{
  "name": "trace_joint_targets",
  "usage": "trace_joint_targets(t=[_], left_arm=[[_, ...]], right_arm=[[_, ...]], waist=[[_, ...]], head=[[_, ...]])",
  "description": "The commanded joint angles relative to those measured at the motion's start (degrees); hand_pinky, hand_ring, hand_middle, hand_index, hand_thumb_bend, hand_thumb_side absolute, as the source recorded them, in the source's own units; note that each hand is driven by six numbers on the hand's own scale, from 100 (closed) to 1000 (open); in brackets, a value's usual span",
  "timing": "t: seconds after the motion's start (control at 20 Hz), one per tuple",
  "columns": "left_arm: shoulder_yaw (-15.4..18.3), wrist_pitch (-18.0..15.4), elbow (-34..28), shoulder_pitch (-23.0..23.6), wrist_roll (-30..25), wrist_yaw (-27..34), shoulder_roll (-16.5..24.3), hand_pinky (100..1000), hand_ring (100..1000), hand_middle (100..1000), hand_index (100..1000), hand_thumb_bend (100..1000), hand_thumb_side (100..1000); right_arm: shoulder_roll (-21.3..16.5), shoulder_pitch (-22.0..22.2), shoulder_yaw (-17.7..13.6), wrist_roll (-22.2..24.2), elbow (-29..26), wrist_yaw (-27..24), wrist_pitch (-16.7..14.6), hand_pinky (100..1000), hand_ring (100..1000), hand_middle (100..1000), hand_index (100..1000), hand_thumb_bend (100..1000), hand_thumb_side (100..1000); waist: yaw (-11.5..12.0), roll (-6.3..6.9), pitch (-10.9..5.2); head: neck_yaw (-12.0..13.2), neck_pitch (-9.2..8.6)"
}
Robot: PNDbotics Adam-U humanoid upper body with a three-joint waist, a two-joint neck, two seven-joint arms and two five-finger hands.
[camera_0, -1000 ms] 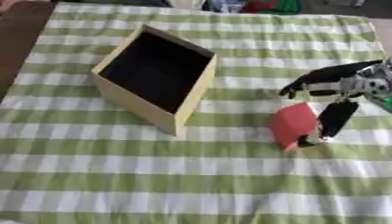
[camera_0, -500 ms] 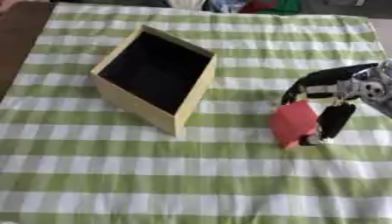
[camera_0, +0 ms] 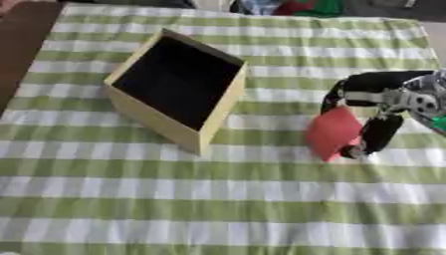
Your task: Pick up objects on the table and place them in the box.
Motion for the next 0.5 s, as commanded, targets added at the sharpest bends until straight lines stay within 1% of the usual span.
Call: trace_joint_targets(t=[0.05,0.1,0.15,0.2,0.3,0.35,0.5], left_arm=[[0.21,-0.09,-0.99,-0.57,-0.2,0.22,0.92,1000,479,480,711,138,100],[0.2,-0.11,-0.99,-0.6,-0.21,0.22,0.93,1000,480,480,711,138,100],[0.18,-0.13,-0.99,-0.64,-0.23,0.22,0.95,1000,480,480,711,138,100],[0.17,-0.13,-0.99,-0.67,-0.23,0.22,0.96,1000,480,480,711,138,100],[0.19,-0.13,-0.99,-0.7,-0.17,0.25,1.02,1000,480,480,711,138,100],[0.17,-0.13,-0.99,-0.7,-0.17,0.26,1.04,1000,481,481,711,138,100],[0.18,-0.15,-0.99,-0.64,-0.14,0.25,1.13,1000,481,481,711,140,100]], right_arm=[[-1.63,-0.46,-1.22,-0.81,-0.4,-0.83,2.15,876,896,513,599,311,176],[-1.71,-0.48,-1.52,-1.13,-0.85,-1.07,2.69,872,889,499,590,251,188],[-1.83,-0.54,-1.9,-1.43,-1.48,-1.33,3.22,872,889,498,590,244,188],[-1.94,-0.69,-2.38,-1.7,-2.28,-1.6,3.77,869,883,493,588,179,189],[-2.16,-0.98,-3.2,-1.97,-3.96,-2.13,4.94,869,883,492,588,172,189],[-2.09,-1.38,-3.75,-2.18,-4.87,-2.27,5.42,866,879,490,589,109,186],[-1.66,-3.32,-5.39,-2.42,-7.86,-2.4,6.8,866,879,493,593,100,172]], waist=[[-0.01,0.02,-0.95],[-0.03,0.01,-0.97],[-0.05,0.01,-0.98],[-0.07,0.01,-1.02],[-0.11,0.0,-1.07],[-0.12,0.02,-1.15],[-0.21,0.05,-1.39]], head=[[0.11,-0.51],[0.13,-0.51],[0.16,-0.51],[0.13,-0.5],[0.07,-0.5],[0.02,-0.47],[0.01,-0.46]])
